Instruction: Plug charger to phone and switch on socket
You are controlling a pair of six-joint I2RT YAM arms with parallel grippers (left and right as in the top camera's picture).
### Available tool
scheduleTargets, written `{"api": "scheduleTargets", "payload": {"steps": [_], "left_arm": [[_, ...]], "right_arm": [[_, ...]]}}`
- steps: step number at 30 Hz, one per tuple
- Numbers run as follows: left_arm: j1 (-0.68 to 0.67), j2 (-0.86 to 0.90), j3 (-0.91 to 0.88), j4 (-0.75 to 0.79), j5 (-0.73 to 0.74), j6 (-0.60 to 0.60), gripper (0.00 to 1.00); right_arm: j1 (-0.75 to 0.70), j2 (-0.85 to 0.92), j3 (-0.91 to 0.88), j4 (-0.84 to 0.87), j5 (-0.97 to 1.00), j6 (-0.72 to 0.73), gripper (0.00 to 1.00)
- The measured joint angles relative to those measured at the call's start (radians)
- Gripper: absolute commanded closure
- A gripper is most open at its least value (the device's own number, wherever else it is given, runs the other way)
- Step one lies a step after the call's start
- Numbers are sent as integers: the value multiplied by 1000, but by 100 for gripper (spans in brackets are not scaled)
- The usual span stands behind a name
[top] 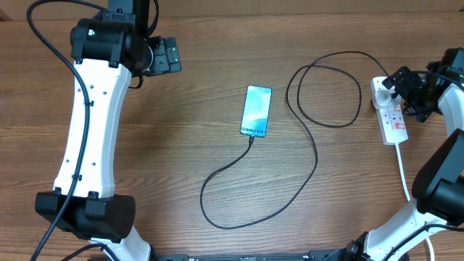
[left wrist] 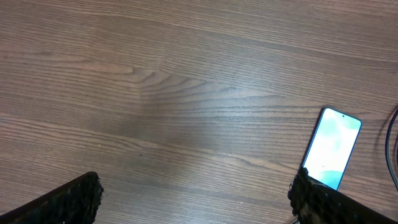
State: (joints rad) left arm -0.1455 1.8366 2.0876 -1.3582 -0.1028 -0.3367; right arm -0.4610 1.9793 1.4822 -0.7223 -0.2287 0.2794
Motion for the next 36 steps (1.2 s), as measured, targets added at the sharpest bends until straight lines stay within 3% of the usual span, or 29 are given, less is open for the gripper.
{"api": "scheduleTargets", "payload": {"steps": [4,8,36], "left_arm": [[0,0,0,0,0,0,0],[0,0,0,0,0,0,0],[0,0,0,0,0,0,0]], "right_arm": [[0,19,-1,5,-3,-7,0],[0,42,-10,13,-29,-13,7],[16,51,-49,100,-51,-113,7]]}}
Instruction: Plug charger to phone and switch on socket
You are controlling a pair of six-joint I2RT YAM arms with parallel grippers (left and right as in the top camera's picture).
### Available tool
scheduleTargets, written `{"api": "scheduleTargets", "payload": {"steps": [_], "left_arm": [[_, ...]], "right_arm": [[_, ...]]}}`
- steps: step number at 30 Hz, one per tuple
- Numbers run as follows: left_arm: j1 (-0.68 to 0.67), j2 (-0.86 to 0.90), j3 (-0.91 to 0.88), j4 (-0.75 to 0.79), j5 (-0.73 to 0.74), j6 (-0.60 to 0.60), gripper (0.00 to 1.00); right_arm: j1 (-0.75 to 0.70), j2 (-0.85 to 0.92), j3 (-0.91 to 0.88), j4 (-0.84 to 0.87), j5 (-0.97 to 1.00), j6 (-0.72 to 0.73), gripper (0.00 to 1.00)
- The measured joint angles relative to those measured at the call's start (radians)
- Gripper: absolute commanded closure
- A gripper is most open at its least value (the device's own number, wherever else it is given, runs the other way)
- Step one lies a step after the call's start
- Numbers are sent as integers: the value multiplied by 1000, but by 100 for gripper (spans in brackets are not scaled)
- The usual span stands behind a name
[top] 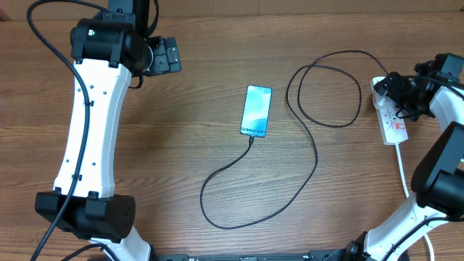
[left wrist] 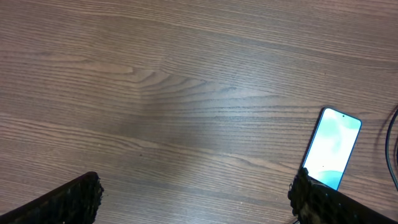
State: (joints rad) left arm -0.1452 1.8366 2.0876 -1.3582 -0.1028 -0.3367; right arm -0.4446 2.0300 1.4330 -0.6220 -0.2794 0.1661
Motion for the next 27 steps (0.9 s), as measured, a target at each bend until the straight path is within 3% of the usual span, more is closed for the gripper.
{"api": "scheduleTargets", "payload": {"steps": [27], "left_arm": [[0,0,0,0,0,0,0]], "right_arm": [[-13,-2,7,-86,-105,-9,7]]}}
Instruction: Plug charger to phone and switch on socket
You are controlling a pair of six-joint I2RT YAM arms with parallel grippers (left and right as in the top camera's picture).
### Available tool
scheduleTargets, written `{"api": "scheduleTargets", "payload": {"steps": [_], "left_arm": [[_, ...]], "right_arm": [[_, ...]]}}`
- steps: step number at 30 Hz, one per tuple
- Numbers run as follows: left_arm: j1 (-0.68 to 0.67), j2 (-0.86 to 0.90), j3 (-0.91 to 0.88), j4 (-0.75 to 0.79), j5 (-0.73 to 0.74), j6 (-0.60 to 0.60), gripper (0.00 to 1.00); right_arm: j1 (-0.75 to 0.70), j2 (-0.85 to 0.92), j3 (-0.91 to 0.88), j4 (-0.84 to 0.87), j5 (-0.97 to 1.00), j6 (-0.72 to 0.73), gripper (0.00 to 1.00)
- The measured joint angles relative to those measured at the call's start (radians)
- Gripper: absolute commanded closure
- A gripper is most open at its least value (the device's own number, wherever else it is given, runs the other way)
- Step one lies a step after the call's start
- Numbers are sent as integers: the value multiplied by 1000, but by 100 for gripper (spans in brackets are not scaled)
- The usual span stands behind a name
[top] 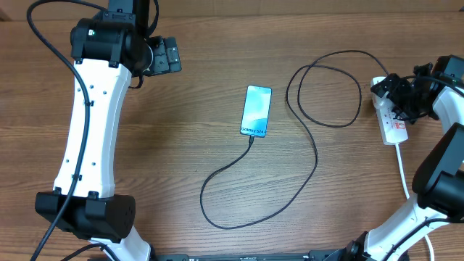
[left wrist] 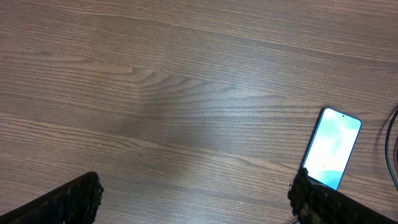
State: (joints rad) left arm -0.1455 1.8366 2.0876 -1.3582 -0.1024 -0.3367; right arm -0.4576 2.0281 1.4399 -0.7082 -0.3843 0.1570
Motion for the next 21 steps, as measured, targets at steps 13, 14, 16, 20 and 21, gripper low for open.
{"api": "scheduleTargets", "payload": {"steps": [13,14,16,20,21], "left_arm": [[0,0,0,0,0,0,0],[0,0,0,0,0,0,0],[0,0,0,0,0,0,0],[0,0,0,0,0,0,0],[0,0,0,0,0,0,0]], "right_arm": [[4,-9,-1,-25,-29,60,7],[4,-14,-4,-34,-26,66,7],[5,-36,-18,-59,-11,79,6],[5,-135,-29,-103,22,106,5],[5,-173,-29,-112,29,109,5]]}}
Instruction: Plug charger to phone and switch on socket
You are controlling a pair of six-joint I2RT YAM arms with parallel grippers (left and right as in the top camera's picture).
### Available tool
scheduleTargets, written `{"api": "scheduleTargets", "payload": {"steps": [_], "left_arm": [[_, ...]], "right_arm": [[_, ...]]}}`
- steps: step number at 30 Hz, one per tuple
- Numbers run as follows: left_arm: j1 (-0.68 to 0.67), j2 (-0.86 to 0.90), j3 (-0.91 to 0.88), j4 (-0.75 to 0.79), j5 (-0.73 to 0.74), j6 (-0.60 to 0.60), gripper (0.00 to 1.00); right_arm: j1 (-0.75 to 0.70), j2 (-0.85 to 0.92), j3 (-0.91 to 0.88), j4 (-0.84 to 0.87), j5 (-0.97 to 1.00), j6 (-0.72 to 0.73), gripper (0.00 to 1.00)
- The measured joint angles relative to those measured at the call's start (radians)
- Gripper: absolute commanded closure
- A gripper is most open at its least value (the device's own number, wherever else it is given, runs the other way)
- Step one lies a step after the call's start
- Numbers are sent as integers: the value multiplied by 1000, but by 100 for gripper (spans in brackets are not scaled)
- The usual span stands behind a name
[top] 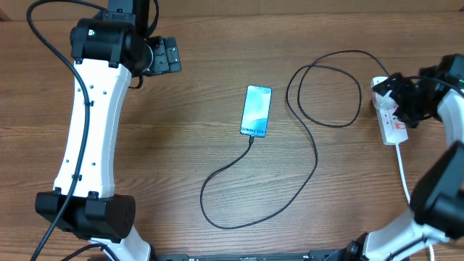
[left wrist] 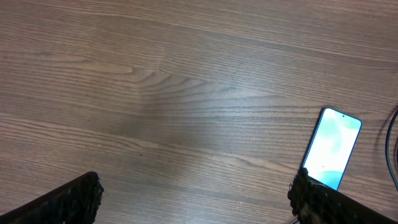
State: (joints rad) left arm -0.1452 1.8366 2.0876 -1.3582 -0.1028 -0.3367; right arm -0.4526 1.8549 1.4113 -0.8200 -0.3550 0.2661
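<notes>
The phone (top: 257,110) lies face up mid-table with its screen lit; in the left wrist view the phone (left wrist: 331,148) sits at the right edge. A black charger cable (top: 316,156) runs from the phone's lower end, loops over the table and reaches the far end of the white socket strip (top: 395,125). My right gripper (top: 395,93) is down over that far end of the strip, hiding its switch; its jaws cannot be made out. My left gripper (top: 170,55) hangs open at the far left, away from everything, and the left wrist view shows the left gripper (left wrist: 196,200) with bare wood beneath it.
The strip's white mains cord (top: 402,174) runs toward the near right edge beside the right arm's base. The left arm's white link (top: 90,130) stretches over the table's left side. The cable's upper loop (top: 323,88) lies between the phone and the strip.
The right arm's wrist has shifted slightly to the right, while its gripper stays over the far end of the socket strip. The left arm, phone and cable are unchanged.
At first my right gripper was at the strip's far end, slightly to its right. It then sat further left, over that end, and has stayed there with small shifts. The cable was in the phone throughout, and the left gripper stayed open and still.
</notes>
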Motion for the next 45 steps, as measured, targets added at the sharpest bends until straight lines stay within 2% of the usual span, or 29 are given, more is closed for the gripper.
{"api": "scheduleTargets", "payload": {"steps": [4,9,18,23,45], "left_arm": [[0,0,0,0,0,0,0],[0,0,0,0,0,0,0],[0,0,0,0,0,0,0],[0,0,0,0,0,0,0],[0,0,0,0,0,0,0]], "right_arm": [[0,-200,0,-51,20,20,0],[0,-444,0,-178,27,54,0],[0,-714,0,-218,30,74,0],[0,-744,0,-220,30,74,0],[0,-655,0,-220,30,74,0]]}}
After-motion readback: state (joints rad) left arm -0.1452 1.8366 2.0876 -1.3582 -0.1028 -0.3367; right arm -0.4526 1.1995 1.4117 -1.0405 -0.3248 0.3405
